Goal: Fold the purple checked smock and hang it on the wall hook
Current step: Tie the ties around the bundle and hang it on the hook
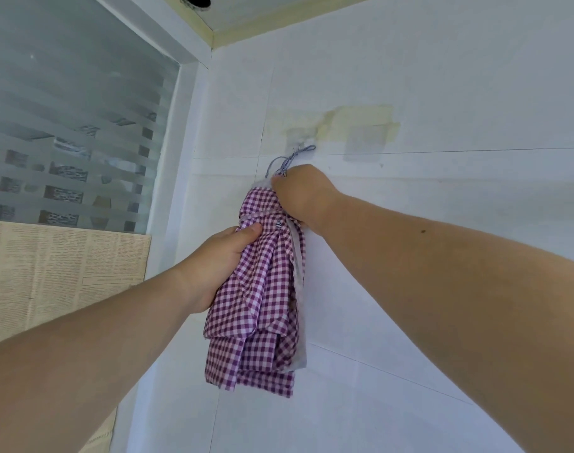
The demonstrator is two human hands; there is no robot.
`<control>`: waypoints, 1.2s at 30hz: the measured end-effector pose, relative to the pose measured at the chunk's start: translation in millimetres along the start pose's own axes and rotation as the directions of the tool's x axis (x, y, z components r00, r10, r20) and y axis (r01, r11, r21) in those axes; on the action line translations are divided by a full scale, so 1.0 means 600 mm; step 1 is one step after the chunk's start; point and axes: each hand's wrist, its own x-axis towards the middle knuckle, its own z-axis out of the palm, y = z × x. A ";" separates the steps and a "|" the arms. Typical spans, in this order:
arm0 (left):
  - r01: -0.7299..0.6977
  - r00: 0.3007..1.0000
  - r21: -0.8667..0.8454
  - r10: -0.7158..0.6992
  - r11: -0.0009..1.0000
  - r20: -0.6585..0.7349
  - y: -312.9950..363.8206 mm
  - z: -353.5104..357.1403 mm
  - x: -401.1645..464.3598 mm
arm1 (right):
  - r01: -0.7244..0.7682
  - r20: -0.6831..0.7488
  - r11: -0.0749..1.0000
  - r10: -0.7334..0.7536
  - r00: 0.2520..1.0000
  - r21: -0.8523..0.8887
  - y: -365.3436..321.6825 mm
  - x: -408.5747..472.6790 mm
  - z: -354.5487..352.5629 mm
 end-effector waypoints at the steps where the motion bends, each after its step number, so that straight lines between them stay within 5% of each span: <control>1: 0.000 1.000 0.007 0.000 1.000 -0.001 0.001 -0.001 -0.001 | 0.015 -0.005 0.999 -0.016 1.000 -0.048 0.003 0.003 0.001; 8: -0.009 1.000 0.056 0.009 0.998 -0.008 -0.004 -0.004 -0.005 | 0.039 0.033 0.997 -0.037 0.999 -0.065 0.005 -0.002 -0.008; 14: 0.120 0.985 0.022 -0.122 0.993 0.125 -0.026 -0.010 -0.026 | -0.125 0.169 0.933 0.071 0.983 0.337 0.017 -0.049 0.022; 16: 0.164 0.971 0.016 -0.164 0.986 0.172 -0.043 -0.018 -0.038 | -0.208 0.253 0.861 0.095 0.963 0.465 0.037 -0.072 0.033; 20: 0.241 0.949 0.059 -0.248 0.969 0.195 -0.079 -0.038 -0.056 | -0.333 0.492 0.834 0.087 0.866 0.439 0.081 -0.102 0.056; 25: 0.114 0.987 0.029 -0.117 0.993 0.107 -0.083 -0.028 -0.052 | -0.282 0.357 0.768 0.075 0.931 0.574 0.079 -0.102 0.061; 36: 0.125 0.992 0.022 -0.126 0.992 0.021 -0.108 -0.014 -0.059 | -0.143 0.324 0.949 0.047 0.945 0.279 0.073 -0.111 0.078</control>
